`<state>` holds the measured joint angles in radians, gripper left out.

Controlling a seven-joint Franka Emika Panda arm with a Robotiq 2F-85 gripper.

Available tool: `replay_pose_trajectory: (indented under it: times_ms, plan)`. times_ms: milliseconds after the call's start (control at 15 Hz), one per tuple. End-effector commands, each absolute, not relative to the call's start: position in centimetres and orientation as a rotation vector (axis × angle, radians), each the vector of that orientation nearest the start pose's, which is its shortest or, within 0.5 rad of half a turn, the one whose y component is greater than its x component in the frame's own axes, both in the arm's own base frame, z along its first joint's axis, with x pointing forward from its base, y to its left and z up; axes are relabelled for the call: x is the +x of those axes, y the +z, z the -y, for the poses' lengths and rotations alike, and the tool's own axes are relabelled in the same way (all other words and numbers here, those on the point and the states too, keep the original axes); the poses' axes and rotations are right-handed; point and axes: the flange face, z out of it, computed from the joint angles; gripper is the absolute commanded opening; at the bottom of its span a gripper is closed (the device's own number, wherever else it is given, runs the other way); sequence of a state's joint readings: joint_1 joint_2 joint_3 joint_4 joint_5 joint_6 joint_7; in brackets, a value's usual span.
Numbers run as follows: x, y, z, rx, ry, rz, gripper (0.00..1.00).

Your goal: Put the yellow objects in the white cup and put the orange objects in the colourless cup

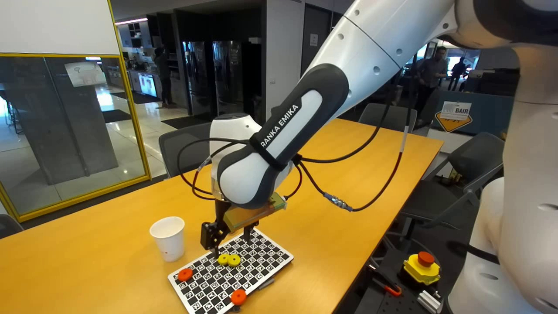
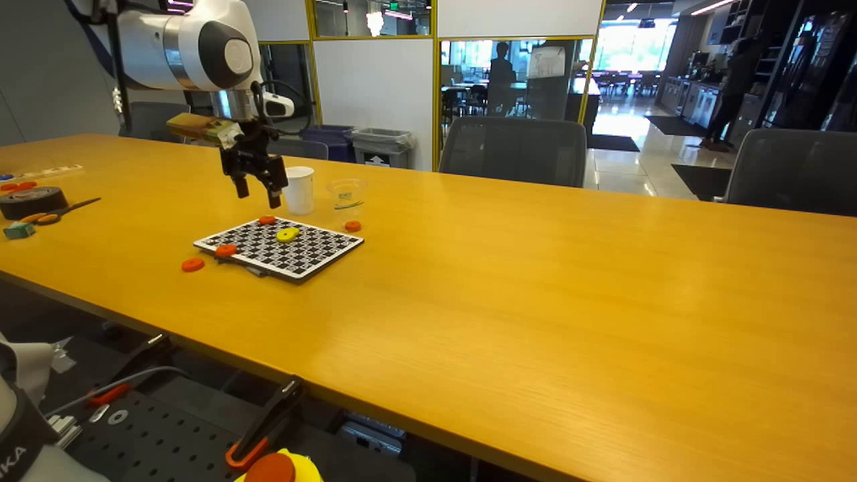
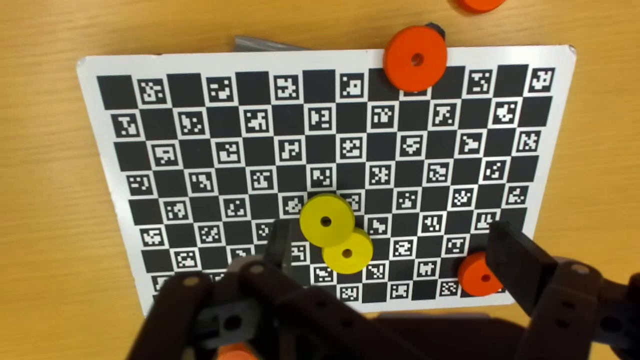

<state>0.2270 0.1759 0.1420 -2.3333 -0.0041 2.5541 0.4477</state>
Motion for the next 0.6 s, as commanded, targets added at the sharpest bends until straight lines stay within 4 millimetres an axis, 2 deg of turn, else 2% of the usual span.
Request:
replay_pose_trajectory:
  times_ms: [0,533]
  plan:
    - [48.9,25.2,-18.3,-3.138,-0.112,-0.039,1.00]
    - [51.0,21.2,-17.8,-3.185,-0.092,0.074,1.00]
